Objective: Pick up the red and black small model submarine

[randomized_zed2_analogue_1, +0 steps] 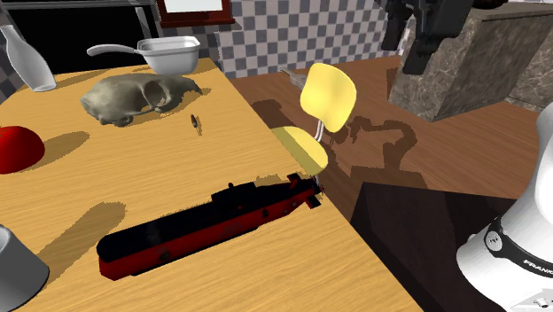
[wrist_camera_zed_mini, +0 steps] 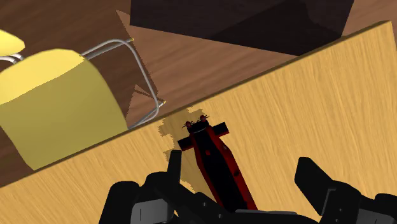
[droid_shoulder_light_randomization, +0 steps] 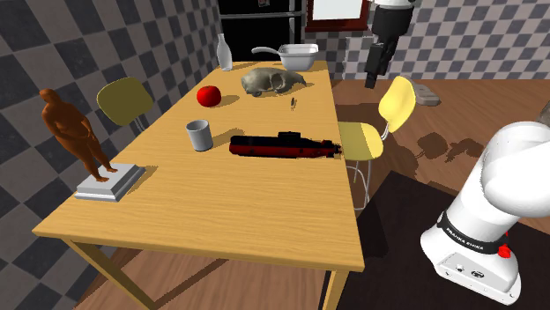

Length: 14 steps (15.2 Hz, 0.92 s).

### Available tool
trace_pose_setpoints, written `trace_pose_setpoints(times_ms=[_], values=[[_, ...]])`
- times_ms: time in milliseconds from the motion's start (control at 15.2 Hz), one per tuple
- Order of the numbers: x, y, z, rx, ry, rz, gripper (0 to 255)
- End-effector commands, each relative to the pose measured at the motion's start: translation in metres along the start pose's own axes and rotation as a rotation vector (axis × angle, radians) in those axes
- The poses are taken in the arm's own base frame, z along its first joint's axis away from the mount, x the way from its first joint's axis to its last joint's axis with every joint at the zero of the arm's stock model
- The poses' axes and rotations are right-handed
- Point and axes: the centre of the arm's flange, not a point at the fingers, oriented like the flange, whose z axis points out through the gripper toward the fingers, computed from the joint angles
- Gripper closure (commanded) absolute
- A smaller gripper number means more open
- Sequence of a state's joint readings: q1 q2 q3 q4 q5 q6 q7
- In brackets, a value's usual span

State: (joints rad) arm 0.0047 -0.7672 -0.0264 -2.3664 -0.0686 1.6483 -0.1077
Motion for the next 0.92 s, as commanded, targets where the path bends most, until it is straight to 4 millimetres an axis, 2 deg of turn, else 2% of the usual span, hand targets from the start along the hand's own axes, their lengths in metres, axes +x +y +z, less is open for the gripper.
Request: trace_pose_setpoints(times_ms=[0,858], values=[[0.0,0.0,0.0,0.0,0.0,0.0,0],[0.127,-0.023,0.111,0.049,0.001,0.026,0]])
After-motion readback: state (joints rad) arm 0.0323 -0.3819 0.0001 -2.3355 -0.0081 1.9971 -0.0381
